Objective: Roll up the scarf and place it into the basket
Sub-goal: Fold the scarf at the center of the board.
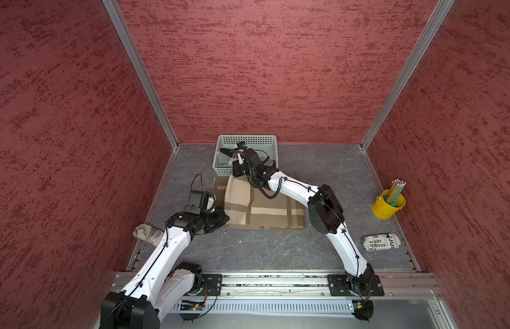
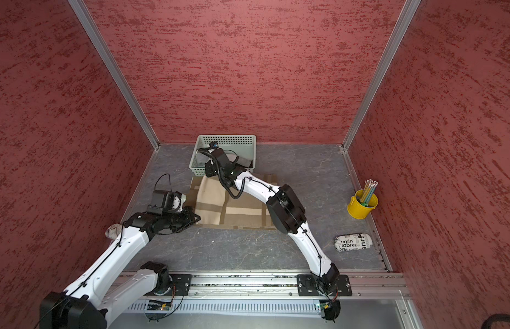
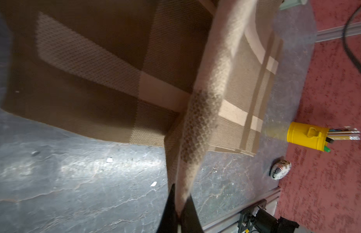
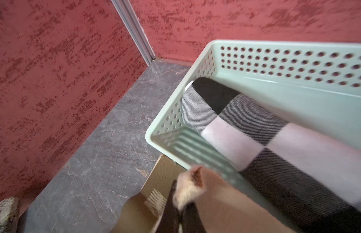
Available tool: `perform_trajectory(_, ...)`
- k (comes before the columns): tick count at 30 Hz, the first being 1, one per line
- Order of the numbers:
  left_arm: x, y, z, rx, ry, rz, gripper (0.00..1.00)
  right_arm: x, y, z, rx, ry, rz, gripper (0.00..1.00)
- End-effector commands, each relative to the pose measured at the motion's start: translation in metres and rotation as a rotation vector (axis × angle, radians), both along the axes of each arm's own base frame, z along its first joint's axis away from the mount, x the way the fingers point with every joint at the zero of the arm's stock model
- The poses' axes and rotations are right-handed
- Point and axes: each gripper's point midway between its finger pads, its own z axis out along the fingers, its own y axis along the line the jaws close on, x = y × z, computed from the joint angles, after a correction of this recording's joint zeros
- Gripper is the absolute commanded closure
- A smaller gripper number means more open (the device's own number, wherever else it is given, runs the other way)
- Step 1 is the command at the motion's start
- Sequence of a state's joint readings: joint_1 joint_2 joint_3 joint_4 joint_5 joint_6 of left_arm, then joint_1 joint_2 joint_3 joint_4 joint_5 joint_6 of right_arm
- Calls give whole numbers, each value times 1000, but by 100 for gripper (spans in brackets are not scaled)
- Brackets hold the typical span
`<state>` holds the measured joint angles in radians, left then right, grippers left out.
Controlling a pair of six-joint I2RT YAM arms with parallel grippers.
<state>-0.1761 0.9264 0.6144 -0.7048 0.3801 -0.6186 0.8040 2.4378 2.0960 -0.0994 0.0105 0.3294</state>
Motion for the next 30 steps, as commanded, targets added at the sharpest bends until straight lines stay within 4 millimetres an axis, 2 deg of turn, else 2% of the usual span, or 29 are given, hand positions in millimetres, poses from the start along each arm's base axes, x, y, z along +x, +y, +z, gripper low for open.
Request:
perform_trajectory(1, 1, 17, -12, 43, 18, 86, 99, -8, 38, 12, 70, -40, 94, 100)
perform_trajectory(6, -5, 36, -36, 101, 79, 155, 96, -9, 62, -7, 96, -25, 129, 100)
perform_trajectory(7, -8, 41, -43, 119, 97, 176, 93, -11, 65, -9, 100, -24, 135, 96)
perform_trajectory(8, -12, 47, -51, 134, 130, 206, 90, -14, 69, -11, 103, -20, 144, 86)
perform_trajectory(9, -17, 53, -60, 143, 161, 237, 85, -17, 71, -9, 105, -19, 151, 70)
perform_trajectory(11, -26, 63, -74, 141, 211, 303, 69, -22, 74, -2, 102, -28, 158, 49)
perform_trajectory(14, -35, 69, -82, 109, 239, 366, 62, -26, 69, 17, 74, -43, 167, 46)
perform_trajectory(17, -34, 75, -69, 111, 199, 415, 46, -29, 52, 40, 9, -58, 138, 45)
perform_trajectory(19, -28, 75, -53, 93, 150, 435, 45, -30, 32, 52, -52, -58, 85, 46)
perform_trajectory(21, -16, 76, -29, 80, 78, 437, 45, -30, 3, 63, -100, -50, 3, 48)
perform_trajectory(24, 4, 75, 9, 86, -31, 406, 46, -35, -57, 62, -152, -9, -136, 50)
perform_trajectory(26, 18, 68, 25, 96, -74, 362, 46, -38, -106, 51, -172, 34, -233, 51)
perform_trajectory(27, 24, 63, 26, 98, -83, 343, 46, -39, -129, 45, -181, 60, -280, 51)
perform_trajectory(29, 39, 50, 26, 86, -100, 302, 46, -40, -181, 19, -207, 148, -368, 51)
perform_trajectory(30, 46, 44, 24, 72, -103, 287, 46, -40, -199, 7, -214, 182, -394, 51)
